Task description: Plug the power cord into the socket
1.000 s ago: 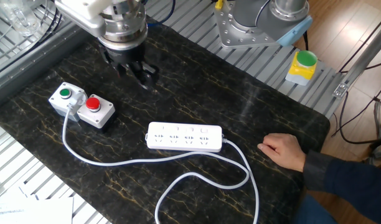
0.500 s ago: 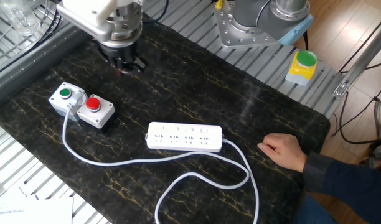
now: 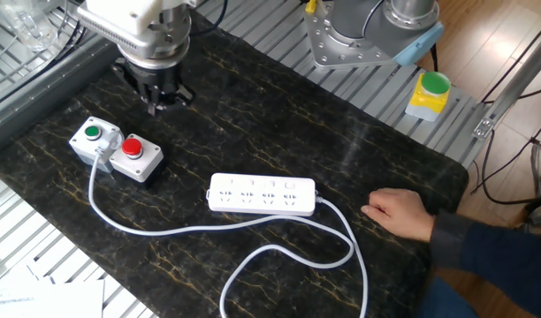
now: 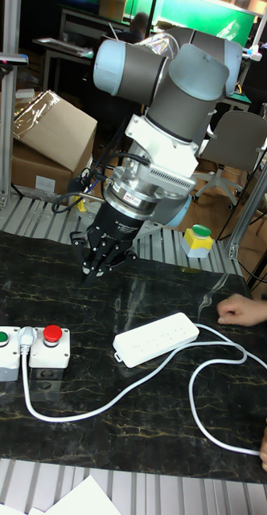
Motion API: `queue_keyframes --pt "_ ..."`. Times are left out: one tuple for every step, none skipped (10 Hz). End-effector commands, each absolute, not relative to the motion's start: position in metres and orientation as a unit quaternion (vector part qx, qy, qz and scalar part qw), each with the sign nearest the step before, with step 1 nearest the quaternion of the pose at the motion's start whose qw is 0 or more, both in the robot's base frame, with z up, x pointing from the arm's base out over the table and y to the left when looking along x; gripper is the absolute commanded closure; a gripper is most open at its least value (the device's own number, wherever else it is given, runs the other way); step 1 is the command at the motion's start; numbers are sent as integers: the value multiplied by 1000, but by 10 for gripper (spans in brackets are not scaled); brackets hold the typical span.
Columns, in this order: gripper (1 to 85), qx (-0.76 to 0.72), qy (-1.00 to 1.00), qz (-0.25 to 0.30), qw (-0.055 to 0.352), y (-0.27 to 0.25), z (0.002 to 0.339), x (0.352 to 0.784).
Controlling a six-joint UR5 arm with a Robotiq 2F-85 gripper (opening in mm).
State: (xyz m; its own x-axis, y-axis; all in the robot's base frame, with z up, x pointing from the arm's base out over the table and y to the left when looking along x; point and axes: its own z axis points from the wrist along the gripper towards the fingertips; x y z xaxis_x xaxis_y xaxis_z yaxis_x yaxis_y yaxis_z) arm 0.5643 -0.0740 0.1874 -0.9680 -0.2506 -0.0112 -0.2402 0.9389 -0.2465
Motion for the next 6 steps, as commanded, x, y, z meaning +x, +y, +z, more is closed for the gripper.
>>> queue_keyframes --pt "840 -121 985 -123 30 -75 191 570" --pt "840 -120 984 -127 28 -76 192 569" --pt "840 -126 981 -144 25 -85 194 570" --pt "840 -126 981 -145 25 -85 194 570" --pt "840 -106 985 -123 59 -73 192 584" --pt "840 -88 988 -112 56 -68 191 581"
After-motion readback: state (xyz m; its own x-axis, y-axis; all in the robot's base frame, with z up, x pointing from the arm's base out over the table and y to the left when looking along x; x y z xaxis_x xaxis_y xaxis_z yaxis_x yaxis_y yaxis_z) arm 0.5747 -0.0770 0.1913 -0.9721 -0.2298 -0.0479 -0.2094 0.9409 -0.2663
